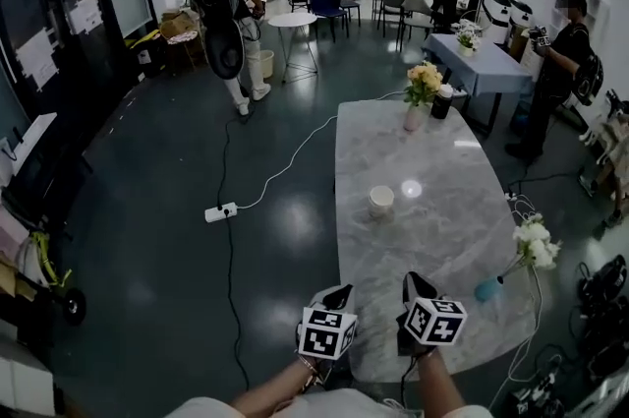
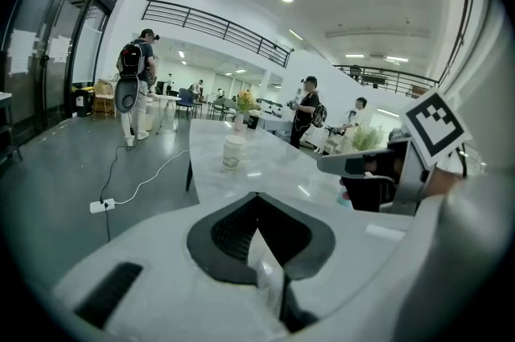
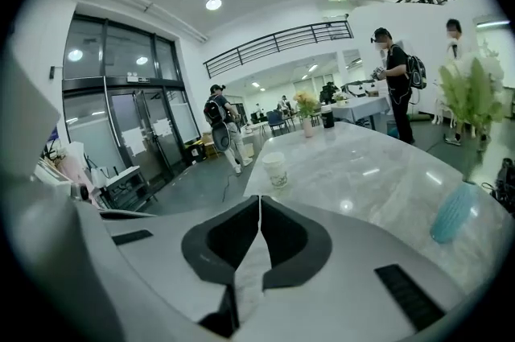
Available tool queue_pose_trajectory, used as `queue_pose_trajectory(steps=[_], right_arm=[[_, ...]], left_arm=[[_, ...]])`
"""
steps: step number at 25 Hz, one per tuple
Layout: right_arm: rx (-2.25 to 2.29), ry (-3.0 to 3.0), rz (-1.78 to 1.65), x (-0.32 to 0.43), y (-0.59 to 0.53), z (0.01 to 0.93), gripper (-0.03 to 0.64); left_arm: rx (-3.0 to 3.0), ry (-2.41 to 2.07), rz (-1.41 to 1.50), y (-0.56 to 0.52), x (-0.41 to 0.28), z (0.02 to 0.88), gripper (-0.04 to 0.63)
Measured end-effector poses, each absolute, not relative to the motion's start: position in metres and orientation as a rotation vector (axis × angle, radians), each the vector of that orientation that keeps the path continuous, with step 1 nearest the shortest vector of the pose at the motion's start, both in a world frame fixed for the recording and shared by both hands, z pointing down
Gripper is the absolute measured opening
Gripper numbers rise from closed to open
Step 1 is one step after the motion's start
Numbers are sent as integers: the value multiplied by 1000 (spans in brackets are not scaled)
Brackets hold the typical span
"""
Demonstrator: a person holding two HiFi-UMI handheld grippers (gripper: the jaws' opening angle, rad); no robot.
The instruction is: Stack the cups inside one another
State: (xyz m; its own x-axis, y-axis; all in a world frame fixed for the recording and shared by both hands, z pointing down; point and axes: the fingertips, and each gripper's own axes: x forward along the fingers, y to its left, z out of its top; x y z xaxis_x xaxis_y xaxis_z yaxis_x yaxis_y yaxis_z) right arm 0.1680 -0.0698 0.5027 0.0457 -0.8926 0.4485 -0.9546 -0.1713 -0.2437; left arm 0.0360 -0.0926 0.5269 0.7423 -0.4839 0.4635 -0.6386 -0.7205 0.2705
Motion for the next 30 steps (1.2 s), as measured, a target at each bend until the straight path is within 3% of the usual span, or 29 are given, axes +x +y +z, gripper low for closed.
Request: queue_pose_trajectory(steps=[14, 30], right_arm=[[2266, -1879, 835, 153, 2, 500, 14], [2134, -2003, 872, 171, 32, 502, 14]], left_arm=[[2546, -821, 531, -53, 8, 524, -2], [2508, -959, 495, -19, 47, 517, -2]])
